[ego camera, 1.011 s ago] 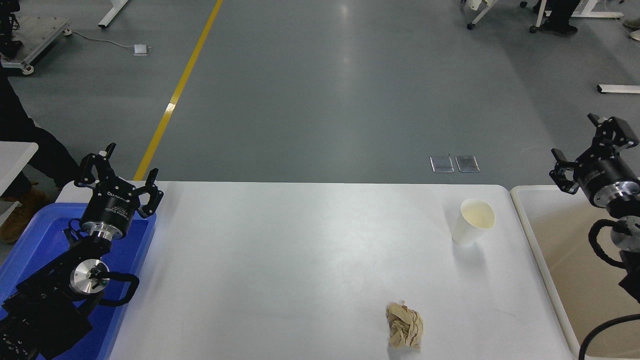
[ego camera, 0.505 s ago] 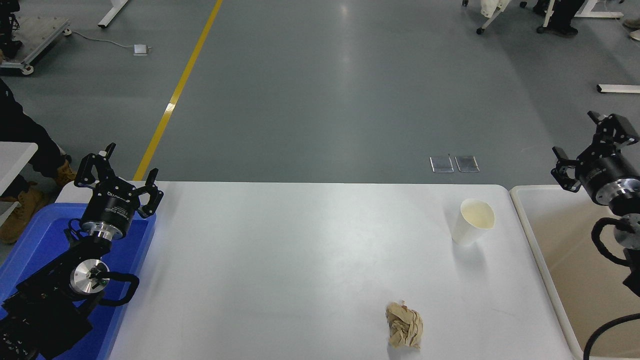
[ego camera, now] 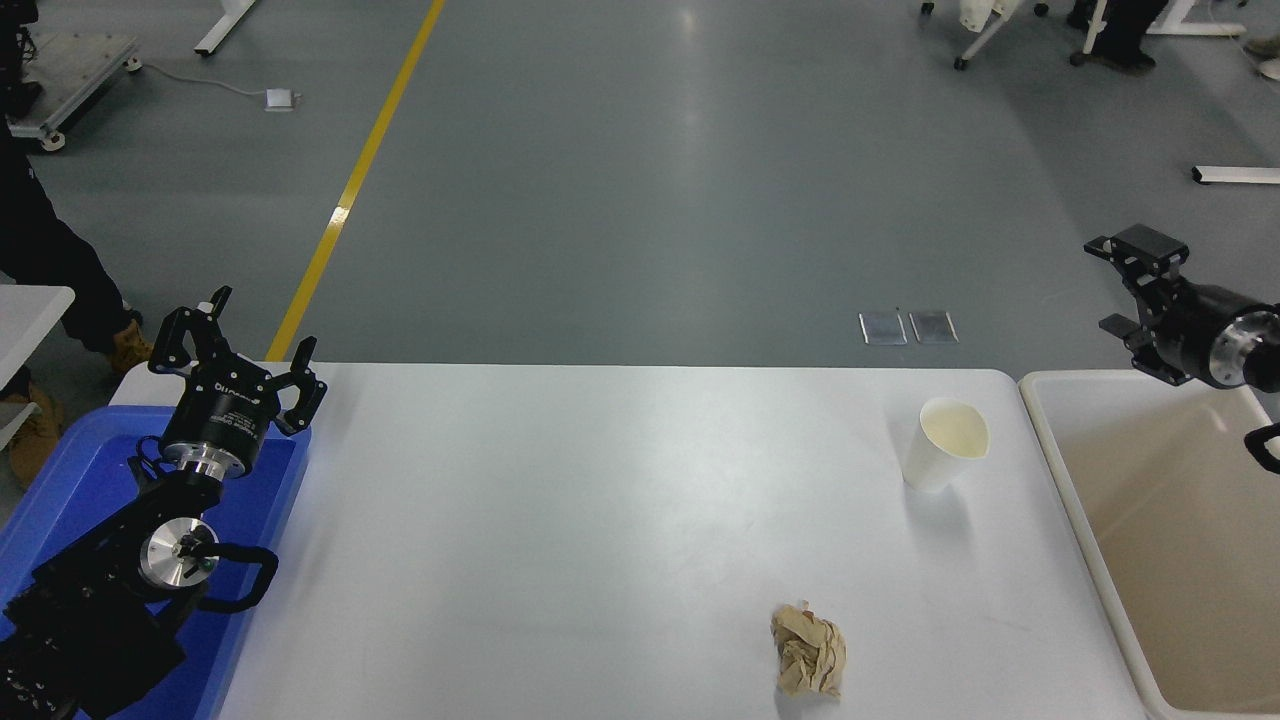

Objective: Clean the table surface

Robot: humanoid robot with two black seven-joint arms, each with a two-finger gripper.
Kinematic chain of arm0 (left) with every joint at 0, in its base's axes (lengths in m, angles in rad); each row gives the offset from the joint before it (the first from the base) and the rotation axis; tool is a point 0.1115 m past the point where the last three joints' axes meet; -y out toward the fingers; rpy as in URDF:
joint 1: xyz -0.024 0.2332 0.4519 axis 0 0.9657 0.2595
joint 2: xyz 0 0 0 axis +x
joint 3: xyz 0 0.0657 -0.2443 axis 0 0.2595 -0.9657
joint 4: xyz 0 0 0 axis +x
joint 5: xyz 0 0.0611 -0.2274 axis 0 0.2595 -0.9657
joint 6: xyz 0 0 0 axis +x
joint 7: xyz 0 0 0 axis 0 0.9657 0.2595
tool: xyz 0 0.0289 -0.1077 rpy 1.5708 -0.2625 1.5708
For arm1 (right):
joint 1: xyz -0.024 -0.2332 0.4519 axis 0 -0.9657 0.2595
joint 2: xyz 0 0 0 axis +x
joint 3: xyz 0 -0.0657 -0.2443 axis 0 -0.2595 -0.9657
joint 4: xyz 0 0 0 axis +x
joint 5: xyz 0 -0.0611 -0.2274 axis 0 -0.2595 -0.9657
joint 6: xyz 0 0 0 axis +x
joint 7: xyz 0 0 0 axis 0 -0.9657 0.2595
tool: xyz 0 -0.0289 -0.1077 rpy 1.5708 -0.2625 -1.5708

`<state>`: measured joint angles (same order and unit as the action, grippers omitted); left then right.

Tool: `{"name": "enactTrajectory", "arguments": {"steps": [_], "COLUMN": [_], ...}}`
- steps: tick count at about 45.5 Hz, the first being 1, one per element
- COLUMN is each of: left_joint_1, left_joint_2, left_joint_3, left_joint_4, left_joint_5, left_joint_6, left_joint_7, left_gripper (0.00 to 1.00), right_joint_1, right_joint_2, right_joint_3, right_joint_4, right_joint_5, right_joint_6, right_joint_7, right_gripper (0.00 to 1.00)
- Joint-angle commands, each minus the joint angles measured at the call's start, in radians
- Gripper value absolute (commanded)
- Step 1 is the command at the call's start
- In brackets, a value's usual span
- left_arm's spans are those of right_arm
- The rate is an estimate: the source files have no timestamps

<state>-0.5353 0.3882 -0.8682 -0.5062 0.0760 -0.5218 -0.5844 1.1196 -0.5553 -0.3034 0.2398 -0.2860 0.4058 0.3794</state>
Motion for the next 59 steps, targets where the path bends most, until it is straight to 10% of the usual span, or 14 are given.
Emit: {"name": "enactTrajectory", "arguments": {"steps": [1, 22, 59], "left_joint_1": [0.0, 0.0, 0.0], "left_joint_2": [0.001, 0.0, 0.0], "left_joint_3": [0.0, 0.0, 0.0], "left_joint_4": [0.0, 0.0, 0.0], "left_joint_5": [0.001, -0.001, 0.001], "left_joint_6": [0.0, 0.0, 0.0], "left_joint_7": [0.0, 0.0, 0.0], "left_gripper": [1.0, 1.0, 1.0], "right_joint_1": [0.13, 0.263, -0.012], "right_joint_2": [-0.038, -0.028, 0.103], "right_joint_3": [-0.197, -0.2, -0.206], "right_joint_4": [0.093, 0.349, 0.141], "right_joint_5": [-0.192, -0.686, -0.685], "right_joint_6": [0.031, 0.021, -0.154], "right_joint_7": [0.064, 0.095, 0.139], "right_gripper": [0.99, 0.99, 0.99]}}
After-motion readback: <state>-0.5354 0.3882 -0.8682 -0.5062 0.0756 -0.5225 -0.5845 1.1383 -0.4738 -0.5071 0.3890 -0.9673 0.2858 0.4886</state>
